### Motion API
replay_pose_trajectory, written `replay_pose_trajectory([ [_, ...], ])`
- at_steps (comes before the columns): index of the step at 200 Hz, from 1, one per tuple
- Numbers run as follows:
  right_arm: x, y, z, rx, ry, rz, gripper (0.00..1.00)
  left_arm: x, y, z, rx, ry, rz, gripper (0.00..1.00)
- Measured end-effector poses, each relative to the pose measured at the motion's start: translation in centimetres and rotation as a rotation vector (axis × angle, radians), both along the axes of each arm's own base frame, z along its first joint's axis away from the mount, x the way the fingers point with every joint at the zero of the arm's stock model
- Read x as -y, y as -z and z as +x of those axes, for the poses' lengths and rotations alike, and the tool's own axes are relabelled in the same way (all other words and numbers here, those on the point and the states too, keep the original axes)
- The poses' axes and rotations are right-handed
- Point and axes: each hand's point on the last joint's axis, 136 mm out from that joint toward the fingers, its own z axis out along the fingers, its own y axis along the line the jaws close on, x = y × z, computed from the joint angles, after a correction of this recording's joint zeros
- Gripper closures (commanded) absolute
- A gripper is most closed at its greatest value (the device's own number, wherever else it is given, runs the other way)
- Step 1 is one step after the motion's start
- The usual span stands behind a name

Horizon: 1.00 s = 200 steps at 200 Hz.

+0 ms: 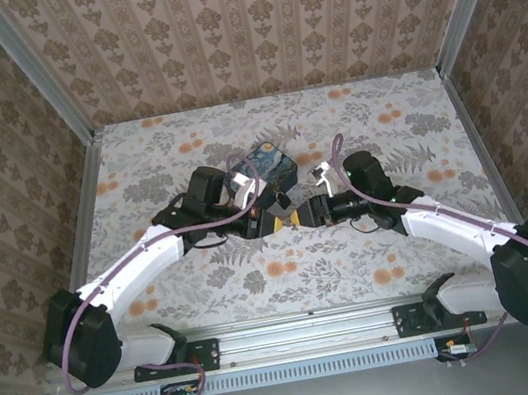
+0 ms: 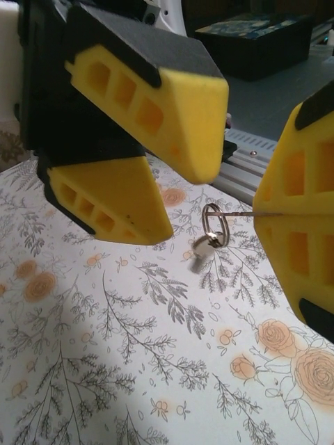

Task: Unlock the padlock with the key

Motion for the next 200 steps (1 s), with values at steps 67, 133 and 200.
replay_pose_trajectory([
  [67, -0.5, -0.8, -0.6, 0.076, -0.078, 0.025, 0.57, 0.2, -0.5, -0.5, -0.009, 0.027, -0.028, 1.00],
  [133, -0.9, -1.0, -1.0, 0.088, -0.117, 0.049, 0.61, 0.3, -1.3, -0.7, 0.007, 0.040, -0.056, 1.00],
  [200, -1.3, -1.0, -1.4, 0.099, -0.139, 0.065, 0.68, 0.4, -1.4, -0.7, 0.009, 0.043, -0.065, 1.00],
])
